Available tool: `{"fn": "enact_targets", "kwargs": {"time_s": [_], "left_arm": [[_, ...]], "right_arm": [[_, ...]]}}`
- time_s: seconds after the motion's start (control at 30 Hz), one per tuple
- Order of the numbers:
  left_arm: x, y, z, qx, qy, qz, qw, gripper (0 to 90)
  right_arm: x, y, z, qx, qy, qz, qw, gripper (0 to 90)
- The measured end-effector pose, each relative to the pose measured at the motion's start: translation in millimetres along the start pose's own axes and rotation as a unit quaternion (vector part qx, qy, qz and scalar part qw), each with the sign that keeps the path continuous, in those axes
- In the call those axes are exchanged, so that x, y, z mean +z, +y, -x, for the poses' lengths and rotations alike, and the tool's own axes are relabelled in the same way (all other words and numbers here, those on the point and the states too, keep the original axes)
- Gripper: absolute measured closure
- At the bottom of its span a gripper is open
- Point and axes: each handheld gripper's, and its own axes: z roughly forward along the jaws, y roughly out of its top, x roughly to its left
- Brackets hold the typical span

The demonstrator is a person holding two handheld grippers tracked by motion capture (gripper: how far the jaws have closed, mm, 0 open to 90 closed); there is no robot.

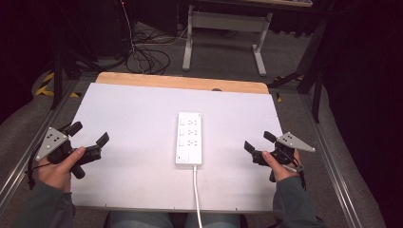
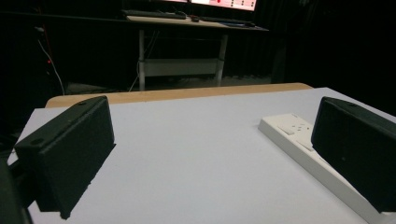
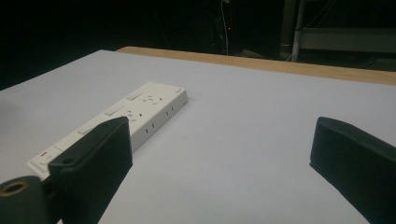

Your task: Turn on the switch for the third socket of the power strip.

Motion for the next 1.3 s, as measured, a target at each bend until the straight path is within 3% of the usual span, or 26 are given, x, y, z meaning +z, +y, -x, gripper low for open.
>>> {"fn": "enact_targets", "kwargs": {"time_s": [0.43, 0.6, 0.7, 0.8, 0.93, 0.97, 1.03, 1.07, 1.1, 1.23, 1.3], "left_arm": [[1.9, 0.1, -0.3, 0.000, -0.002, -0.001, 1.0000, 0.0], [1.5, 0.1, -0.5, -0.002, -0.002, -0.001, 1.0000, 0.0], [1.9, 0.0, -0.4, -0.002, -0.002, 0.000, 1.0000, 0.0], [2.3, 0.0, -0.5, -0.004, -0.002, 0.000, 1.0000, 0.0], [3.3, -0.3, -0.4, -0.009, -0.005, -0.002, 0.9999, 0.0], [3.4, -0.2, -0.3, -0.009, -0.005, -0.002, 0.9999, 0.0], [3.3, -0.2, 0.2, -0.008, -0.007, -0.002, 0.9999, 0.0], [3.3, -0.3, 0.4, -0.008, -0.007, -0.003, 0.9999, 0.0], [3.3, -0.4, 0.5, -0.009, -0.008, -0.003, 0.9999, 0.0], [2.7, -0.5, -0.1, -0.009, -0.007, -0.002, 0.9999, 0.0], [2.5, -0.5, -0.2, -0.009, -0.006, -0.003, 0.9999, 0.0]], "right_arm": [[0.5, -0.8, -0.2, -0.003, 0.001, 0.006, 1.0000, 3.9], [4.9, -0.6, -6.9, -0.032, 0.014, 0.001, 0.9994, 7.8], [4.7, -0.7, -8.5, -0.033, 0.018, -0.002, 0.9993, 15.7], [2.1, -0.1, -8.4, -0.044, 0.020, -0.001, 0.9988, 35.6], [1.1, -0.1, -7.2, -0.037, 0.016, 0.000, 0.9992, 45.7], [0.8, -0.3, -6.8, -0.038, 0.014, -0.003, 0.9992, 54.7], [0.5, -0.4, -6.2, -0.041, 0.014, -0.007, 0.9990, 59.7], [0.4, -0.7, -4.9, -0.040, 0.008, -0.015, 0.9990, 70.1], [0.4, -0.7, -4.9, -0.040, 0.008, -0.015, 0.9990, 70.1], [-0.8, 0.1, -1.1, -0.034, 0.000, -0.018, 0.9992, 88.1], [-1.0, 3.1, -2.4, -0.036, 0.006, -0.012, 0.9993, 90.0]]}}
